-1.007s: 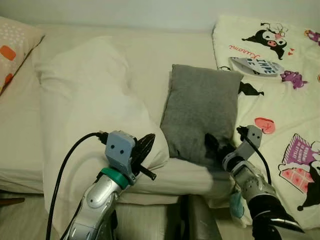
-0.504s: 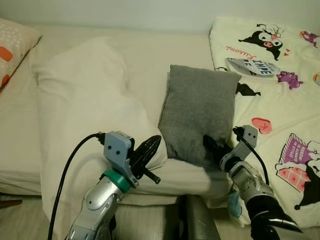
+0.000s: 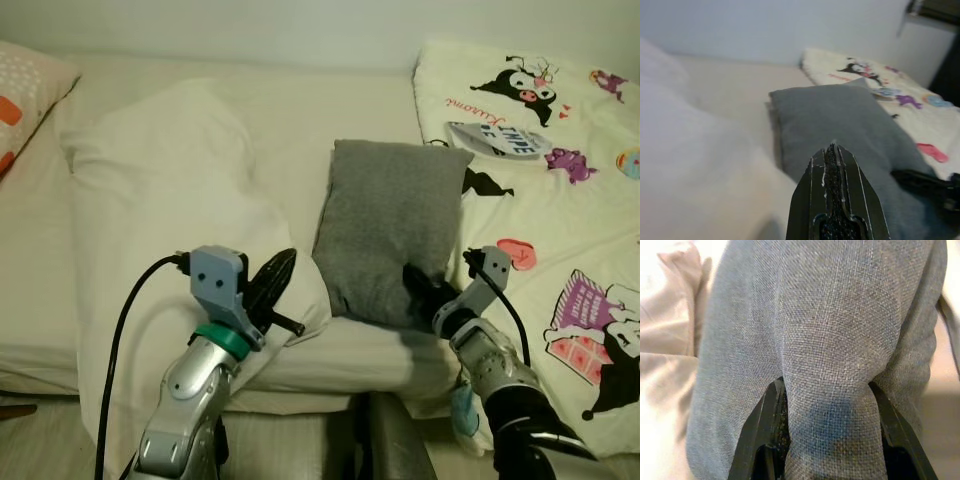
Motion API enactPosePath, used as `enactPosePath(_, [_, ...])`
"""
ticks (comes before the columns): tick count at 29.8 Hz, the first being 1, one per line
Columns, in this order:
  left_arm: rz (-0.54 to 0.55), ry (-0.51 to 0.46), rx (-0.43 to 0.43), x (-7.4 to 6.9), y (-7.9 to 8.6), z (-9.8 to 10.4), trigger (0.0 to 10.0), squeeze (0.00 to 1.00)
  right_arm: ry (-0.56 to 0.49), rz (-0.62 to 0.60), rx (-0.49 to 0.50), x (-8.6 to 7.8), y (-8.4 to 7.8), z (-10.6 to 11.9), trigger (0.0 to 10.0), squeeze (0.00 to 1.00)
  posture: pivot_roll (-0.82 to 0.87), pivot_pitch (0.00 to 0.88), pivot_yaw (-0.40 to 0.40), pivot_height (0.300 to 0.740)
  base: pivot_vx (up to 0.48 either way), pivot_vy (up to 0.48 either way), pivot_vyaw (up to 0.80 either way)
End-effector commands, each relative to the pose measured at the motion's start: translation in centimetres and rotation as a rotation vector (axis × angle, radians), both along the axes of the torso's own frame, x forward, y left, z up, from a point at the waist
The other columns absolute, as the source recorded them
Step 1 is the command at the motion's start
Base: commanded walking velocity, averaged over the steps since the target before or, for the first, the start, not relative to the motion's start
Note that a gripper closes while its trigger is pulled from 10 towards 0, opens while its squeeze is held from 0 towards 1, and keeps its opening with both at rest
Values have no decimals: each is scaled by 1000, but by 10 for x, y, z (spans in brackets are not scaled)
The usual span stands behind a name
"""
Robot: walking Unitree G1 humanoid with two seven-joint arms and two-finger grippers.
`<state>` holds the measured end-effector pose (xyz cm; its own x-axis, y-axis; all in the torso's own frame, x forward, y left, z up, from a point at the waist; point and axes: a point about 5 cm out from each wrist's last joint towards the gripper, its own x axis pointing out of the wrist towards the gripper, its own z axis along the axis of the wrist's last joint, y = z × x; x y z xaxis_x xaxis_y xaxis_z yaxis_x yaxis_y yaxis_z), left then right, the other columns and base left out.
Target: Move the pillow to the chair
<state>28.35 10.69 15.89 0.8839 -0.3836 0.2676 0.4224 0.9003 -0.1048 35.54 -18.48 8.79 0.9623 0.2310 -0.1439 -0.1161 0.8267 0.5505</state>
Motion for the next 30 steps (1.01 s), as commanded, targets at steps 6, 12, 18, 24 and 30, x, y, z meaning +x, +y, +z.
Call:
enactPosePath(6, [122,26,-12,8,14,-7,10000,0,-61,77,-63,1,26,7,0,0,8,63,5,596,0,0,0])
enactPosePath(12, [120,18,-15,9,9,-7,10000,0,-129,78,-104,3,30,18,0,0,4,56,4,596,0,0,0])
enactPosePath(18, [224,13,-12,14,19,-6,10000,0,-290,30,-248,8,28,48,0,0,6,53,-6,596,0,0,0])
enactPosePath(24, [348,48,-18,19,35,-2,10000,0,-612,-28,-515,-9,51,108,0,0,1,35,-16,596,0,0,0])
enactPosePath(30, [375,18,7,17,35,2,10000,0,-624,-57,-626,-19,65,105,10000,0,-3,39,-10,596,0,0,0])
